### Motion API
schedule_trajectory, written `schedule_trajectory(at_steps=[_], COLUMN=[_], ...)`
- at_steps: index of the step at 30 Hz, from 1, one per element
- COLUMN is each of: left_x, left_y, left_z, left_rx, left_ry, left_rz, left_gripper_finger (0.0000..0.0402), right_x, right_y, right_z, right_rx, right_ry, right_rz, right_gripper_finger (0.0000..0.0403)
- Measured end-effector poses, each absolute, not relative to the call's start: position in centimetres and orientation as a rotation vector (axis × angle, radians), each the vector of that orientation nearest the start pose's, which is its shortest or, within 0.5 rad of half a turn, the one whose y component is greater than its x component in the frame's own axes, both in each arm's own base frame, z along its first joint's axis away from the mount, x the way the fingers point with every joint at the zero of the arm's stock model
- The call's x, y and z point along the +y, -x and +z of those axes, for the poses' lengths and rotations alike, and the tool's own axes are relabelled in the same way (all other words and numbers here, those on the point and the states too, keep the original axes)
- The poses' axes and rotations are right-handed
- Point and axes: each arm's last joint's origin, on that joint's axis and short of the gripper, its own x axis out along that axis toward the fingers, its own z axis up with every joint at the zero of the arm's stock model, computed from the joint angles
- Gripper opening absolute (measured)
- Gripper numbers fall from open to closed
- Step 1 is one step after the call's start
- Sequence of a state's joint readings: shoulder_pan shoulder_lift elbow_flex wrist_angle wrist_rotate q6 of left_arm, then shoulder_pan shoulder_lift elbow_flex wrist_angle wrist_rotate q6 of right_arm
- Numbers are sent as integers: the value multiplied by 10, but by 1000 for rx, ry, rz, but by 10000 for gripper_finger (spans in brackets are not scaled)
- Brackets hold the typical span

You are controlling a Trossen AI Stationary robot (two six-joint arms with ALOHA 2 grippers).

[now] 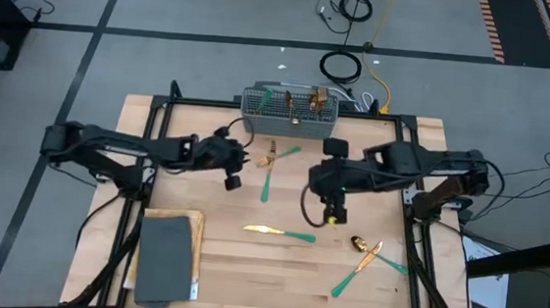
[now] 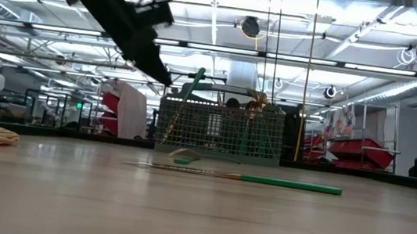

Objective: Sort silverware
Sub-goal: Put the green fork into the gray silverware holder

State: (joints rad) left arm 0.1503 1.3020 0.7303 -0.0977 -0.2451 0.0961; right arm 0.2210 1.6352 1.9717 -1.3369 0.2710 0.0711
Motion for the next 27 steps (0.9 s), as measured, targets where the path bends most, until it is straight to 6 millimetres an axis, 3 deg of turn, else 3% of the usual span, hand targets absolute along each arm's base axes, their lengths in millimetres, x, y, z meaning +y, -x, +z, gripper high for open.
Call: schedule_trajectory(at_steps=[9, 14, 19, 27], left_x=[87, 105, 116, 133], left_y=[-278, -293, -307, -316], left_z=[195, 194, 183, 160], left_rx=[755, 781, 899, 905], left_ry=[-133, -8, 61, 102], left_rz=[250, 285, 290, 315], left_gripper_finger=[162, 197, 203, 203], right_x=[80, 85, 91, 107], right_y=[-278, -269, -264, -258], right_z=[419, 416, 415, 415], right_rx=[1065, 1143, 1161, 1159], right_ry=[174, 150, 137, 137], right_rz=[-50, -77, -78, -46], right_gripper_finger=[128, 128, 128, 128])
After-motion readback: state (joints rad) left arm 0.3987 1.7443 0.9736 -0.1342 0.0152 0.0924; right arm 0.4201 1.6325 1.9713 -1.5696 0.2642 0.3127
